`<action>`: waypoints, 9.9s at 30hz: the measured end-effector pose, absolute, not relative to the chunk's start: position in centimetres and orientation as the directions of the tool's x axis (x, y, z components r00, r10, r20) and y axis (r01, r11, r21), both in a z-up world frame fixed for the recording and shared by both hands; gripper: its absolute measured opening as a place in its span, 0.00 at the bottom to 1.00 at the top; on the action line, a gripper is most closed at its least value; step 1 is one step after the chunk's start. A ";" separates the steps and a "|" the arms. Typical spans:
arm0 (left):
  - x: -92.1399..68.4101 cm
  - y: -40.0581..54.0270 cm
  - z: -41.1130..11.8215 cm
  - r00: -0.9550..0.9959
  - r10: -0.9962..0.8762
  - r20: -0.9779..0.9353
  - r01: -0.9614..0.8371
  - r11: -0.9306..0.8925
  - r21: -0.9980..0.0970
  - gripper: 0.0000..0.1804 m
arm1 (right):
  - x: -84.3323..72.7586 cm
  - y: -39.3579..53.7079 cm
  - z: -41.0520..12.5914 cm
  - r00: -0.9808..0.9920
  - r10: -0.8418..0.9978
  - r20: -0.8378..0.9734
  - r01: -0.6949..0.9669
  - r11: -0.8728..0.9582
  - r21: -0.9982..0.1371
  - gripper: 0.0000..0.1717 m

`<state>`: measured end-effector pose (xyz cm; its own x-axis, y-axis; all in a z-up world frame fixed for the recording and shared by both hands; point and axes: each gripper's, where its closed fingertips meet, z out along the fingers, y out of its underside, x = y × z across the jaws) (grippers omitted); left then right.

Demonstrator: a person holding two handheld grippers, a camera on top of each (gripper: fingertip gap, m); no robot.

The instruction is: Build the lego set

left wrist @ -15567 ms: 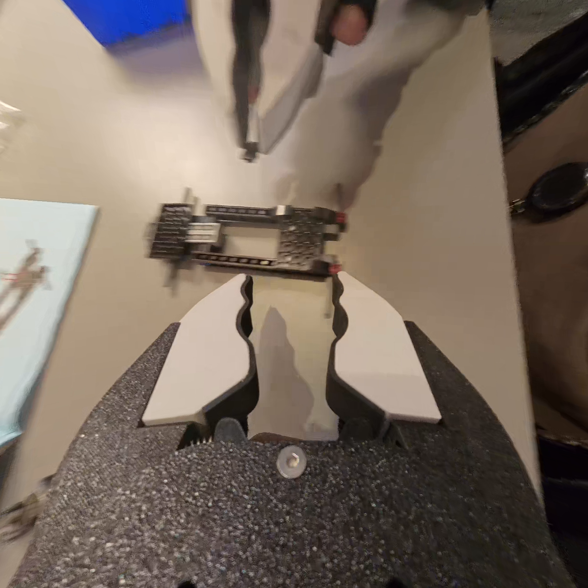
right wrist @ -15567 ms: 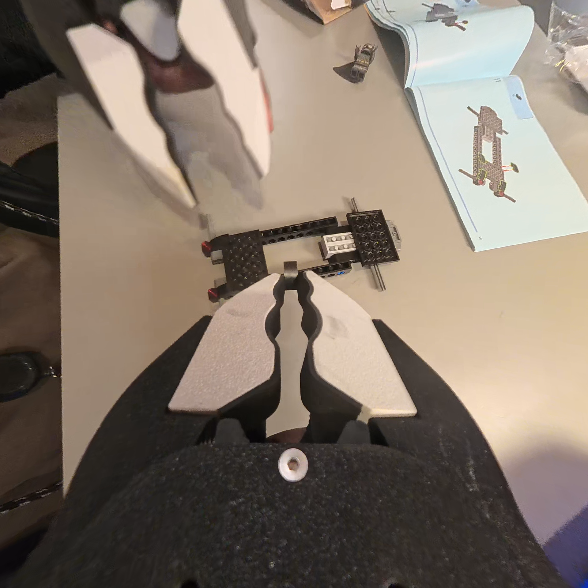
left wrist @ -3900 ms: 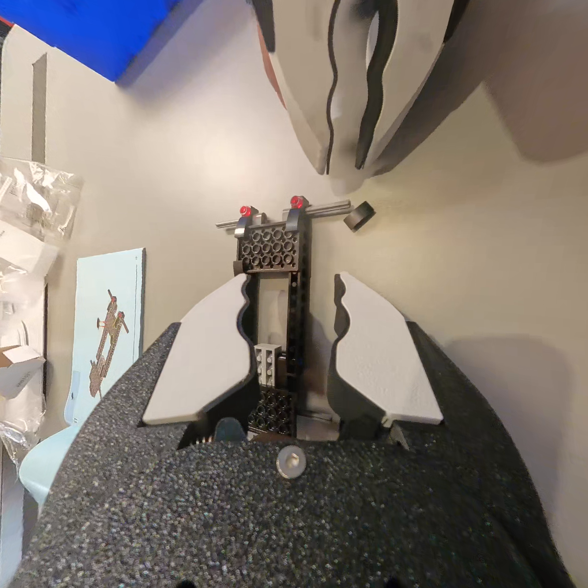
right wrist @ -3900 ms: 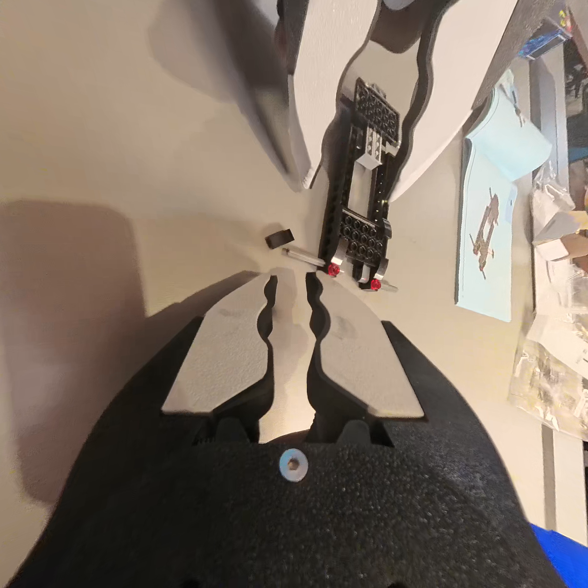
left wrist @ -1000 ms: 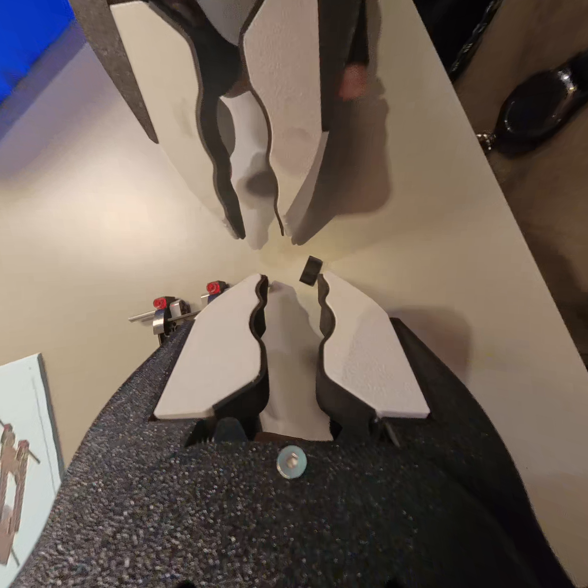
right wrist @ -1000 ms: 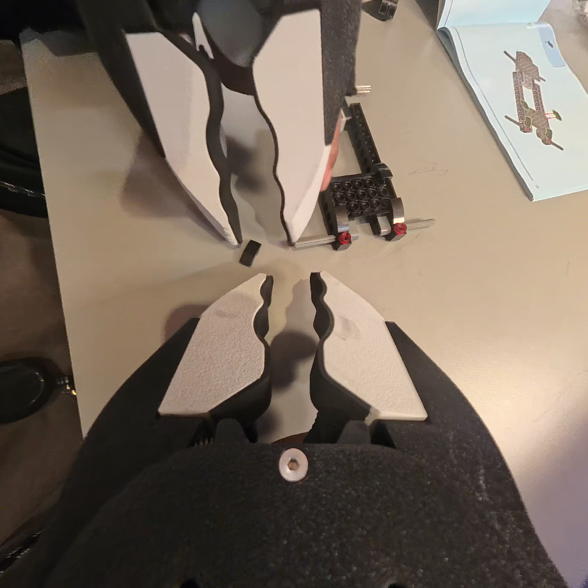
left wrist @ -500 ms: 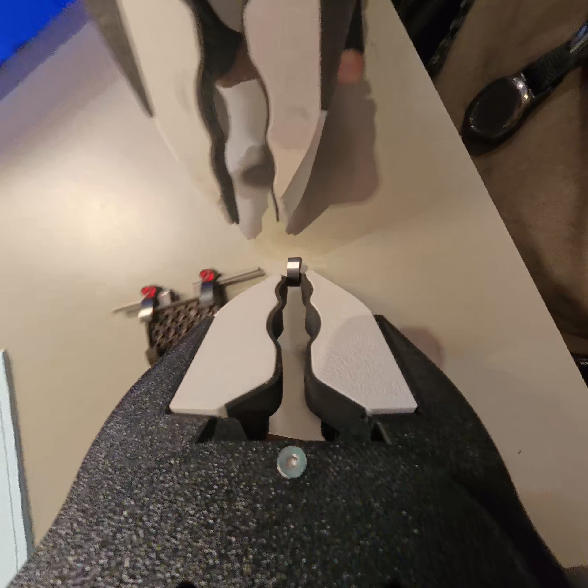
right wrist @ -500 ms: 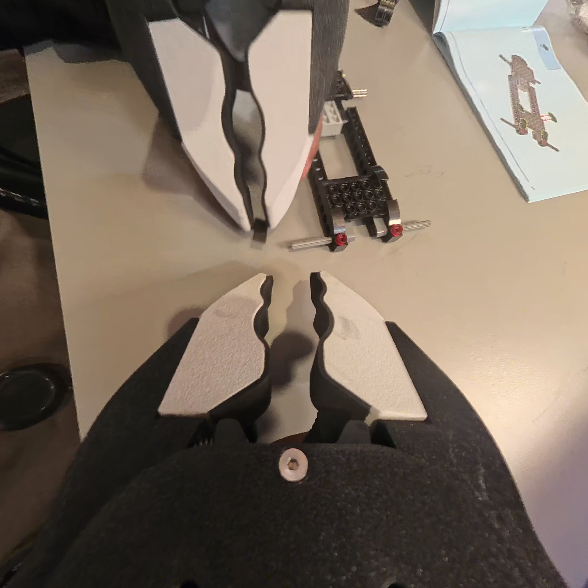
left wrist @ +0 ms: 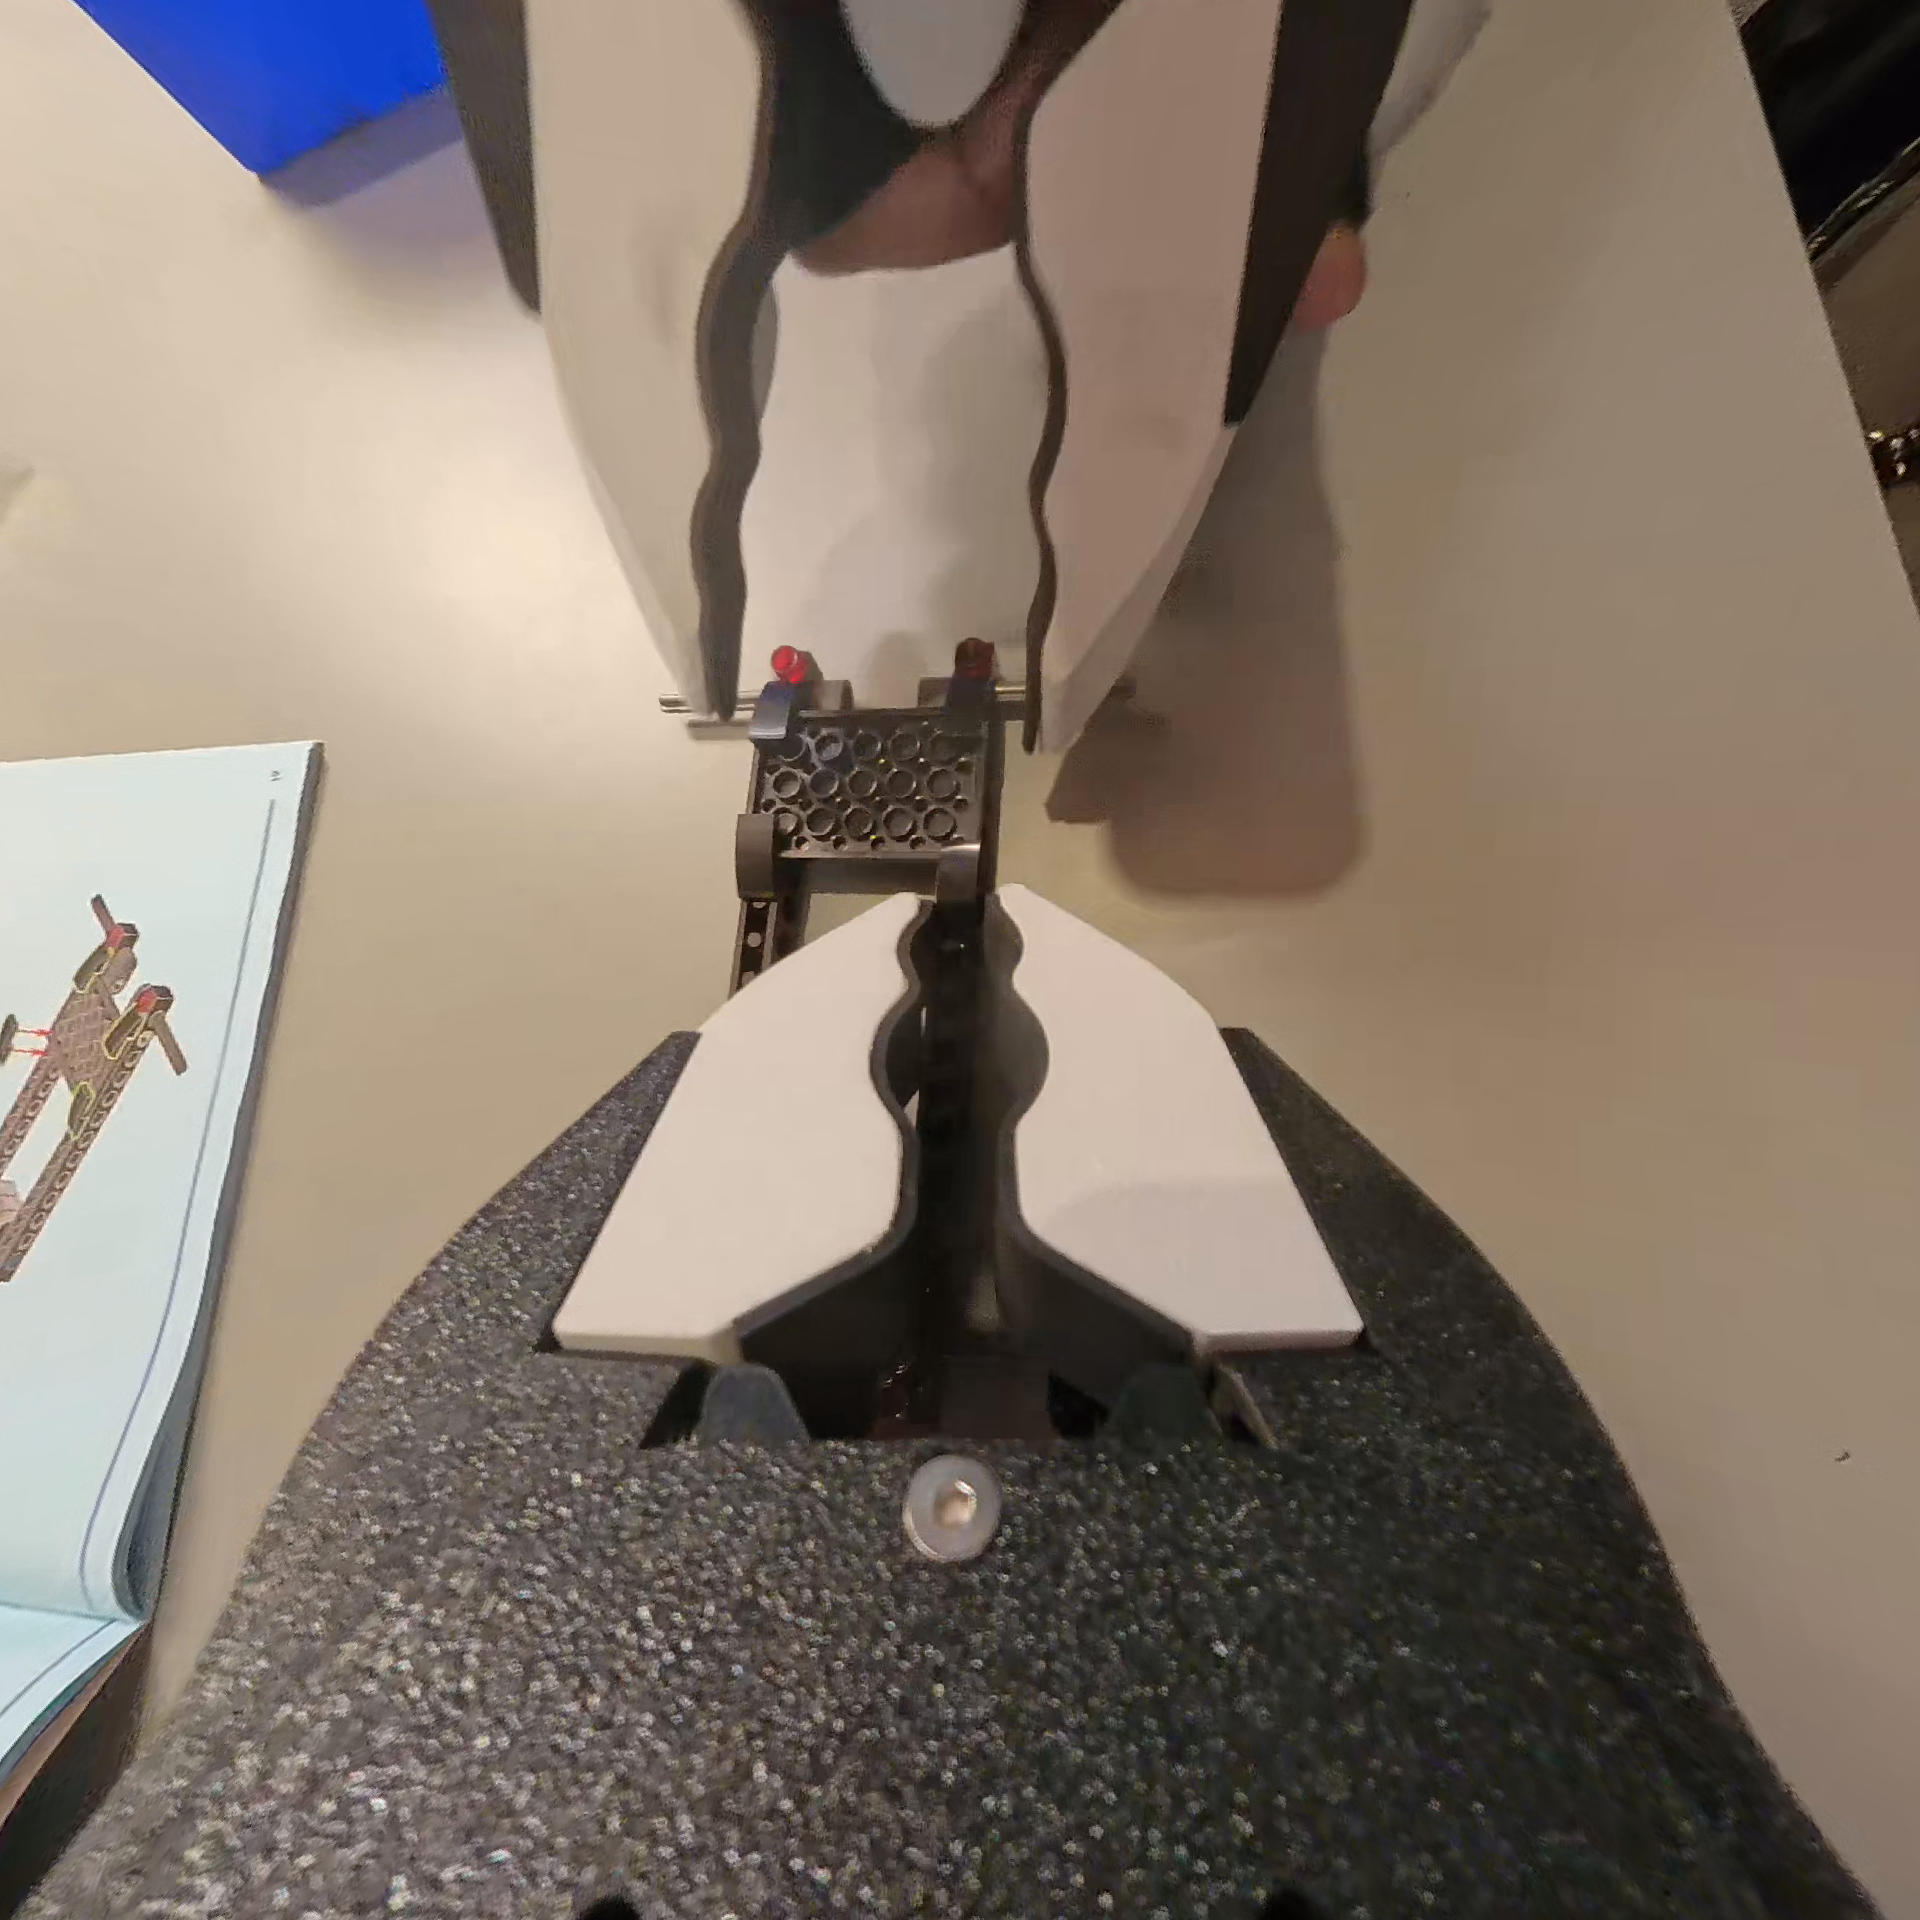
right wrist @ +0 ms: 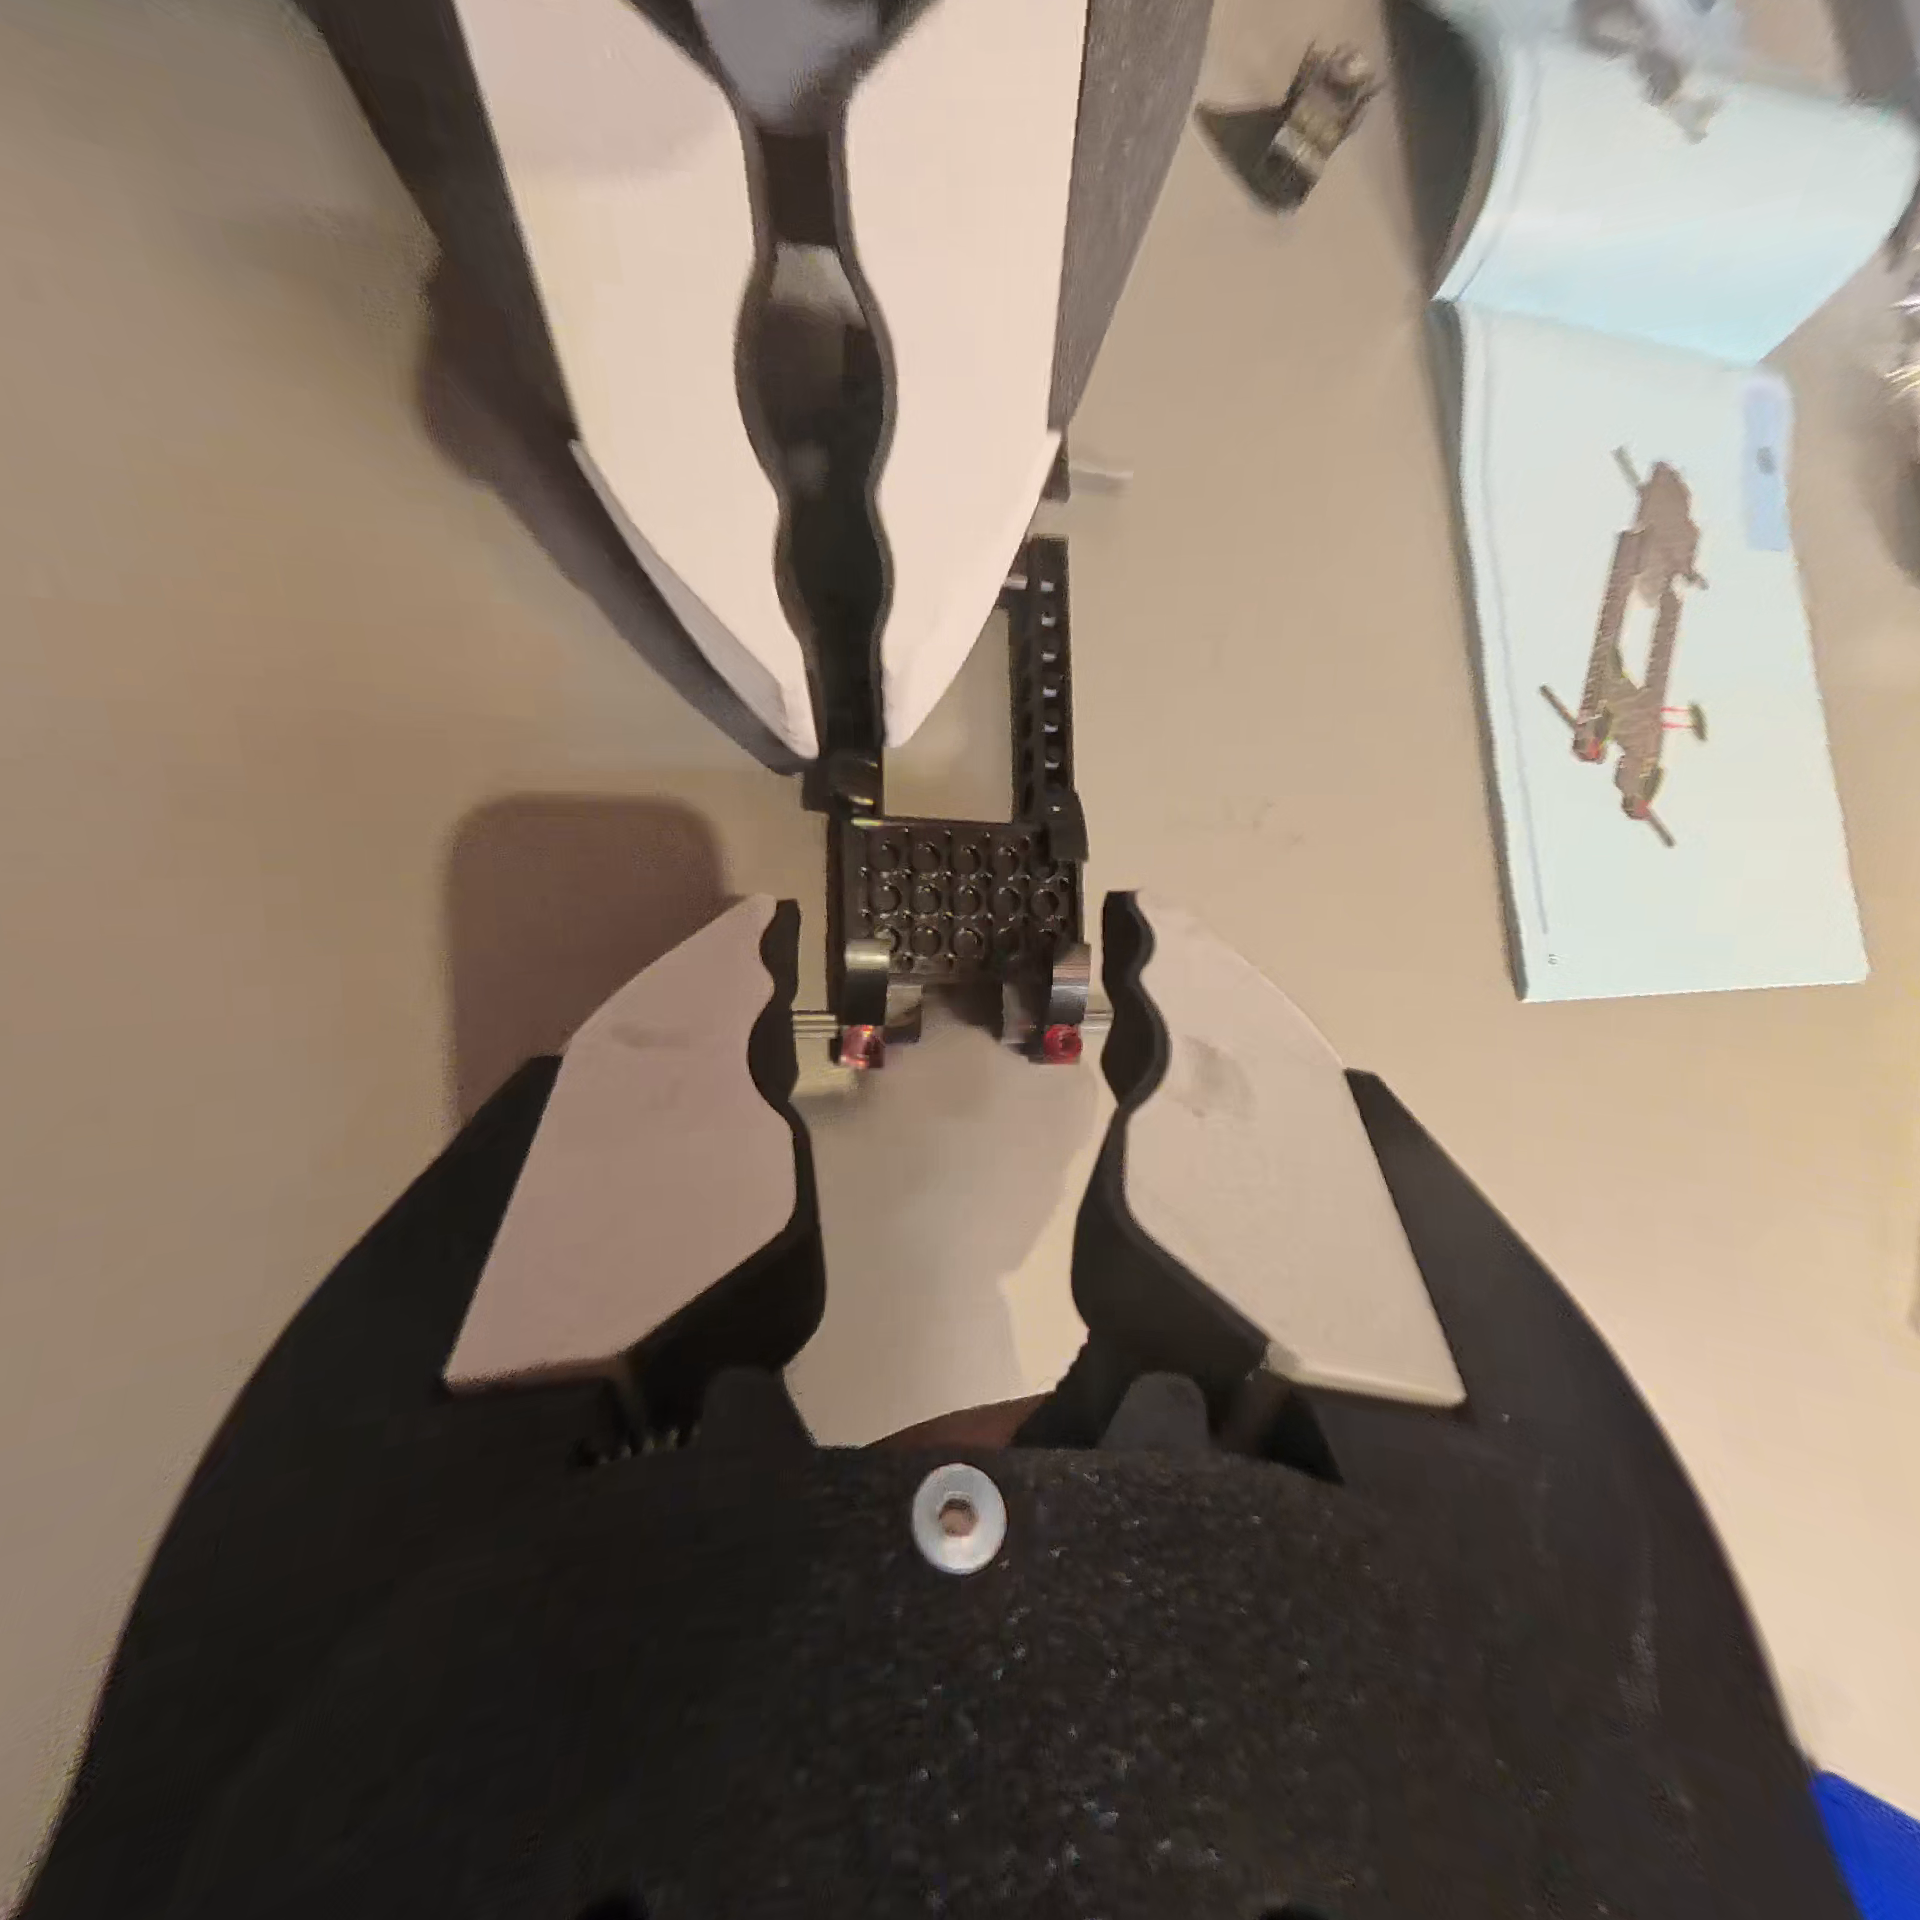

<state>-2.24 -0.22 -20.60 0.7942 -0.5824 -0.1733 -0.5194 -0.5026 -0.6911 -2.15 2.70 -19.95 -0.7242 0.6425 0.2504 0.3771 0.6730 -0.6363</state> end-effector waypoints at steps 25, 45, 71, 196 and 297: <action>-2.0 0.7 -21.5 0.819 -0.551 -0.159 -0.502 -0.554 -0.664 0.06 | -3.4 2.8 -22.4 -0.734 0.669 0.115 0.470 0.623 -0.625 0.31; -2.0 0.6 -21.2 0.814 -0.558 -0.161 -0.501 -0.534 -0.681 0.03 | -3.4 2.9 -22.4 -0.737 0.666 0.118 0.460 0.621 -0.634 0.31; -3.4 0.0 -22.5 0.779 -0.574 -0.254 -0.600 -0.563 -0.568 0.06 | -3.7 3.3 -22.2 -0.752 0.640 0.156 0.420 0.648 -0.636 0.30; -6.5 3.1 -17.6 0.195 -0.149 -0.970 -0.857 -0.506 -0.094 0.06 | -4.1 4.7 -17.0 -0.417 0.317 0.852 0.038 0.942 -0.332 0.12; -5.8 3.5 -15.7 0.031 -0.126 -0.992 -0.867 -0.497 0.036 0.06 | -3.7 4.7 -16.7 -0.512 0.160 0.844 -0.072 0.971 -0.228 0.11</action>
